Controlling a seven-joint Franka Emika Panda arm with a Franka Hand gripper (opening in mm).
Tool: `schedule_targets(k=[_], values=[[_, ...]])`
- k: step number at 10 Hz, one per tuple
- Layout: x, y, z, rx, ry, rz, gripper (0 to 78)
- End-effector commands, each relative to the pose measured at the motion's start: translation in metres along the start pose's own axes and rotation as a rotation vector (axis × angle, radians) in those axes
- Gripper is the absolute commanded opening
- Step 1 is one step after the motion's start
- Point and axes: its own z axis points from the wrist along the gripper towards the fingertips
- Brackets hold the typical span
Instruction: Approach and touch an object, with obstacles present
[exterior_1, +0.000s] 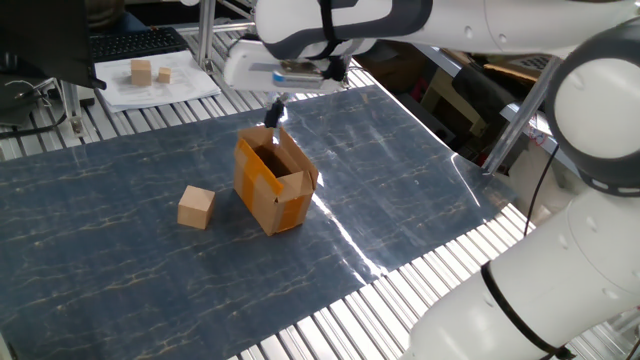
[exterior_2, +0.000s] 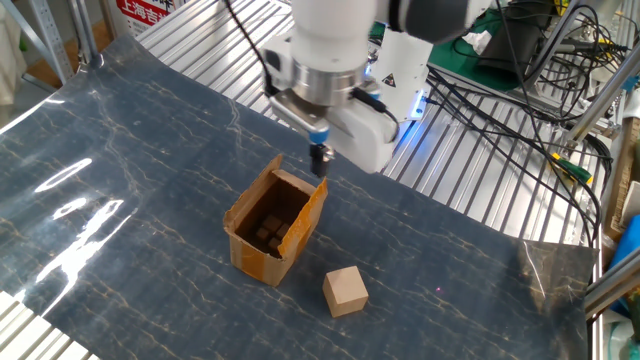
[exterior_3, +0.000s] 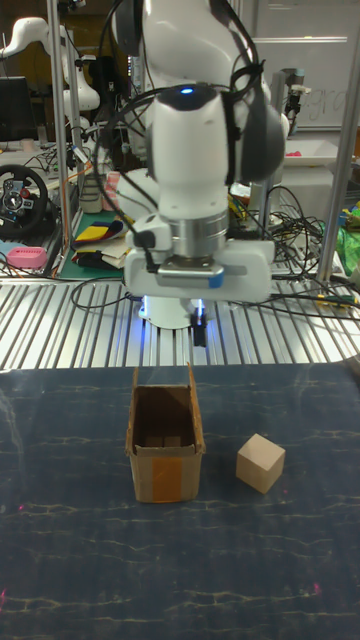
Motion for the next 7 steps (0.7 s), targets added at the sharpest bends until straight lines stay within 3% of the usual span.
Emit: schedule_targets(k=[1,4,7], values=[[0.018,0.037,-0.014,0.001,0.006,0.122,0.0],[0.024,0.055,-0.02,0.003,0.009,0.17,0.0],[0.024,0.058,-0.016,0.0,0.004,0.171,0.0]])
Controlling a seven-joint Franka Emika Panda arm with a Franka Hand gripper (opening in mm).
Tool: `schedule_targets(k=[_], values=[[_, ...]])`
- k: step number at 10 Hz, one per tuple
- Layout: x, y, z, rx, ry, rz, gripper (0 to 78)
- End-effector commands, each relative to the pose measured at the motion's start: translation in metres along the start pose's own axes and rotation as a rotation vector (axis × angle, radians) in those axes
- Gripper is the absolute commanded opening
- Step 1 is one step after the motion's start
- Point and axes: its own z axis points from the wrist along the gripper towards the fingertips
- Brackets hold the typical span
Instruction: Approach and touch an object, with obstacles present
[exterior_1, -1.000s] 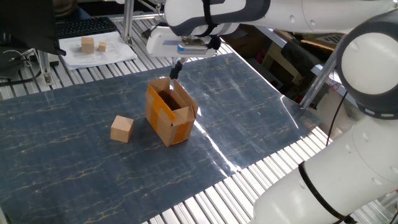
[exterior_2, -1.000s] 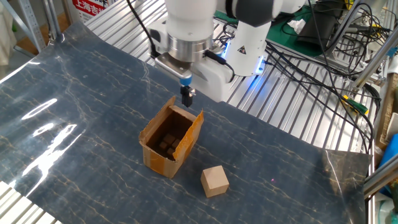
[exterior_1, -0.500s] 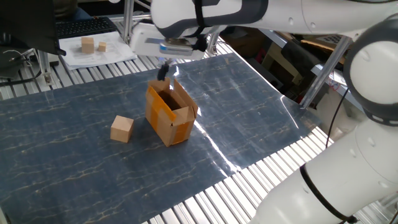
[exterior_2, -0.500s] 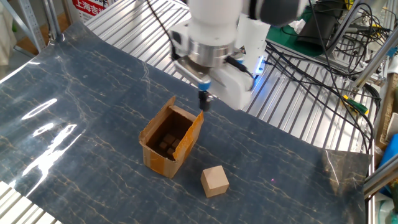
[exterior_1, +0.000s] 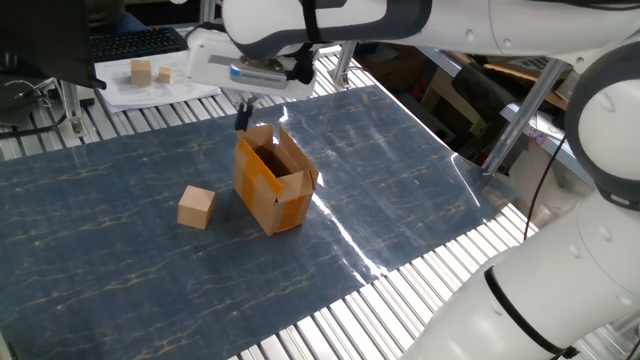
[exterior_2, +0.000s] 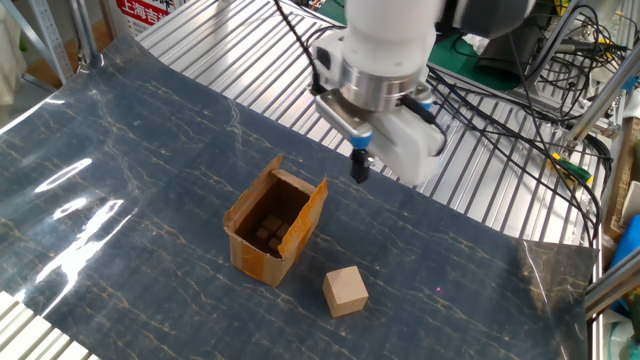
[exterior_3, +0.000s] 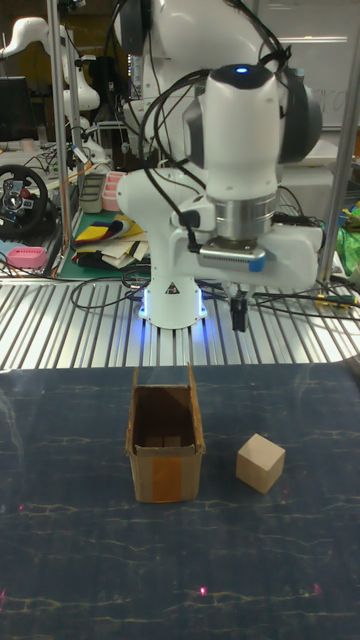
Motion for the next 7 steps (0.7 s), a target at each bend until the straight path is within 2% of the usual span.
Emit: schedule_targets(k=[1,7], values=[[0.0031,0.0081,-0.0005,-0.002,-0.005,0.032,0.0],[0.0027,0.0082,0.0007,-0.001,-0.004,0.06,0.0]])
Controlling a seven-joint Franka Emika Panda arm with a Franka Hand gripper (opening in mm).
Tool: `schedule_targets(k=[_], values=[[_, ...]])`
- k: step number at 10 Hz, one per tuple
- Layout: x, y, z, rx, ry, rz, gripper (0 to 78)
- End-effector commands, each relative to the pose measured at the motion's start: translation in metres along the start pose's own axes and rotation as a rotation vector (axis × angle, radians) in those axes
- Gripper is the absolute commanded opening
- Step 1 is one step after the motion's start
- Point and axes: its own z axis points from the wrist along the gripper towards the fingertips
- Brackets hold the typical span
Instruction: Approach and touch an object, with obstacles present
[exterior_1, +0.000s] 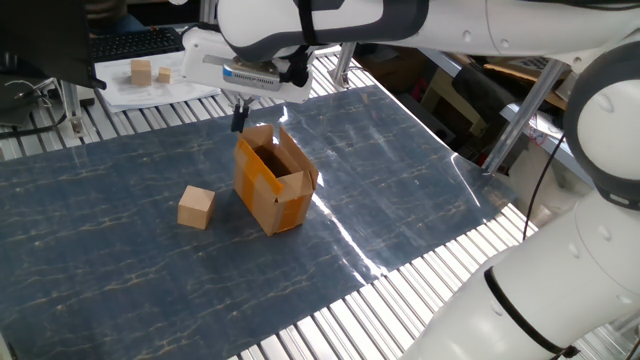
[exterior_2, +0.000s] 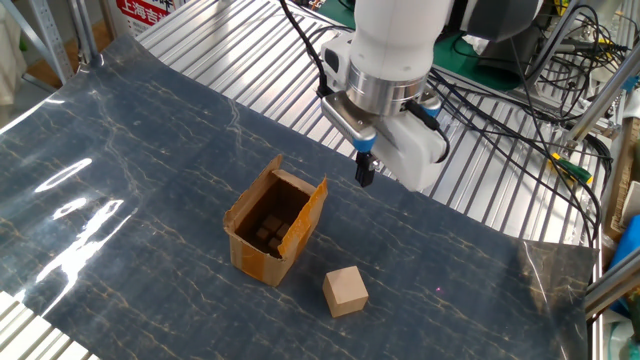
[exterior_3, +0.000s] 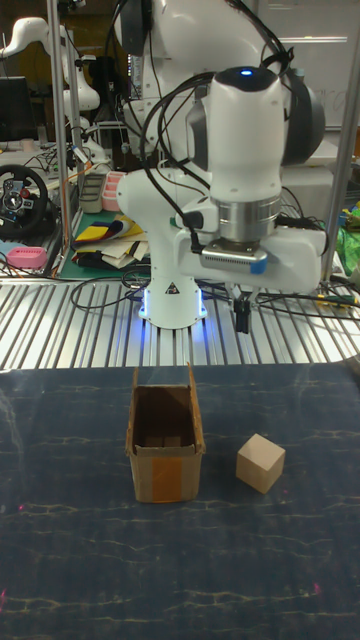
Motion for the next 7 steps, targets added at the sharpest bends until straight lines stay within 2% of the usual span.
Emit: schedule_targets(k=[1,7], values=[[-0.0005,0.0003,-0.001,0.001,-0.004,-0.006,0.0],[-0.0005,0.0003,-0.001,0.004,-0.013,0.031,0.0]])
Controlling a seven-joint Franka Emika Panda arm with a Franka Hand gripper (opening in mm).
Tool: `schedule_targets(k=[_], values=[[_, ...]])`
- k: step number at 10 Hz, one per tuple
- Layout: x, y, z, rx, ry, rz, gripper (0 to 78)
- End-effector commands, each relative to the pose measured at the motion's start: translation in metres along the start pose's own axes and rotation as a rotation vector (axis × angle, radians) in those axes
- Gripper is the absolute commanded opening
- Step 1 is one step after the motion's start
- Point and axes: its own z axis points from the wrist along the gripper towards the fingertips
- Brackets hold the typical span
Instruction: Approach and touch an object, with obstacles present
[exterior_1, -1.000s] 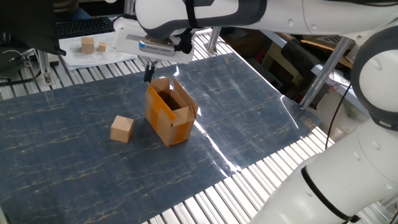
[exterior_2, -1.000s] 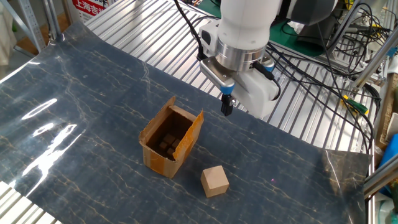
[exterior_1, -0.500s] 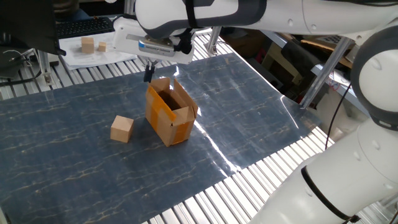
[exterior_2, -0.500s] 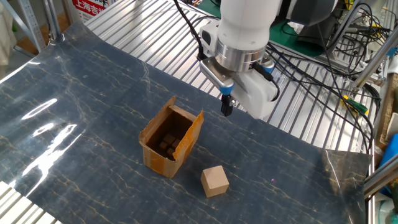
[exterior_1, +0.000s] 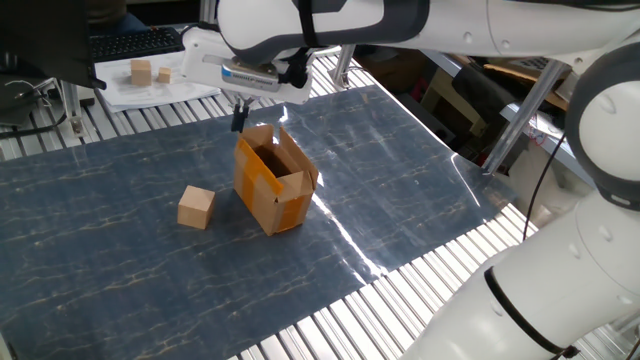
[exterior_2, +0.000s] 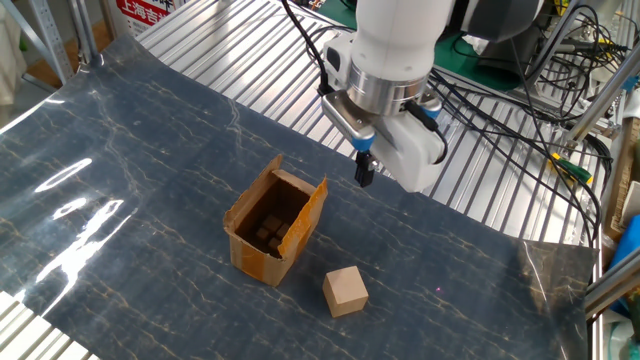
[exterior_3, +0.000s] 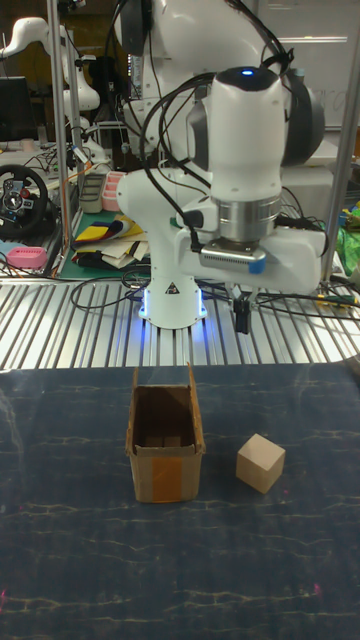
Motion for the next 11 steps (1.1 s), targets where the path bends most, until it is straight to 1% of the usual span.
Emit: schedule_targets(k=[1,2,3,4,5,6,7,8,9,11], values=[[-0.0004,0.0004,-0.0013,0.006,-0.002,-0.016,0.0],[-0.0004,0.0004,-0.0013,0.005,0.003,-0.024,0.0],[-0.0004,0.0004,-0.0013,0.003,0.019,-0.06,0.0],[-0.0004,0.0004,-0.0013,-0.005,0.033,-0.077,0.0],[-0.0004,0.0004,-0.0013,-0.013,0.044,-0.081,0.0],[-0.0004,0.0004,-0.0013,-0.018,0.048,-0.083,0.0],[-0.0004,0.0004,-0.0013,-0.038,0.061,-0.098,0.0],[-0.0004,0.0004,-0.0013,-0.043,0.064,-0.099,0.0],[-0.0004,0.0004,-0.0013,-0.044,0.073,-0.069,0.0],[0.0015,0.0018,-0.0006,-0.044,0.075,-0.039,0.0]])
